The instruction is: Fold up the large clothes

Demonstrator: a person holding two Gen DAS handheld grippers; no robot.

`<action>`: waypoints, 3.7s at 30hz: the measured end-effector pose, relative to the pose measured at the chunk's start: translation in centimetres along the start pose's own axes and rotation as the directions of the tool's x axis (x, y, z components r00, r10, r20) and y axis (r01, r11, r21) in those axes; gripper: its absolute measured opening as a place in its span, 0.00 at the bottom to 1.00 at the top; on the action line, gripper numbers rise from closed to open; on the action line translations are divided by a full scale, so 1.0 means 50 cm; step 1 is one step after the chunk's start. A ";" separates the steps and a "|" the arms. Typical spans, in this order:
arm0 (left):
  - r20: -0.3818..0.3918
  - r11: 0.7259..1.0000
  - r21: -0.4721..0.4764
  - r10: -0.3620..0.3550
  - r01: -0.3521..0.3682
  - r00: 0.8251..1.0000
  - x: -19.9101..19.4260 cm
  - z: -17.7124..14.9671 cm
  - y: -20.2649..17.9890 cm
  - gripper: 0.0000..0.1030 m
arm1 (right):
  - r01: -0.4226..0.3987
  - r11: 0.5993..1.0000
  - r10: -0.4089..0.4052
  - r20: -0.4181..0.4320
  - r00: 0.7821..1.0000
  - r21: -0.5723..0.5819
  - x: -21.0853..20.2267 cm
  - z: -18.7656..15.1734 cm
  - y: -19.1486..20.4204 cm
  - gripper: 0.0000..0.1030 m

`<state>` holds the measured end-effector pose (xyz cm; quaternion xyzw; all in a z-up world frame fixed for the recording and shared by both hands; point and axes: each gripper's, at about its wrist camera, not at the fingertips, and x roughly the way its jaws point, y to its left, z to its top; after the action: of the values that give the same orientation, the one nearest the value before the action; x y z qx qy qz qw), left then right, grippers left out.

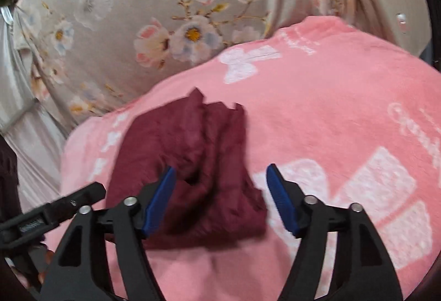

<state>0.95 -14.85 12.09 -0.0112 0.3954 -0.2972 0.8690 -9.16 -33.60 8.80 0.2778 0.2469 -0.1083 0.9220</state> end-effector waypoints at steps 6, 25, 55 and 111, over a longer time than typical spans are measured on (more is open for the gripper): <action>-0.039 0.974 -0.042 0.220 -0.222 0.975 0.066 0.064 0.069 0.61 | 0.024 0.999 -0.030 -0.146 0.989 -0.040 0.112 0.017 0.066 0.71; -0.132 0.967 0.089 0.250 -0.240 0.959 0.175 -0.007 -0.003 0.57 | 0.163 0.985 -0.170 -0.182 0.968 -0.053 0.117 -0.083 -0.063 0.09; -0.140 0.976 0.087 0.211 -0.200 0.967 0.174 -0.027 0.031 0.60 | 0.158 0.987 -0.155 -0.083 0.984 0.037 0.065 -0.078 -0.104 0.47; 0.066 0.901 0.193 0.382 -0.388 0.922 0.434 0.131 0.014 0.00 | 0.192 0.974 -0.202 -0.078 0.976 -0.120 0.399 0.079 -0.060 0.10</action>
<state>16.95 -27.09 1.64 0.1513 0.3459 -0.1582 0.9124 8.44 -39.57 0.02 0.2044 0.3199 -0.1726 0.9089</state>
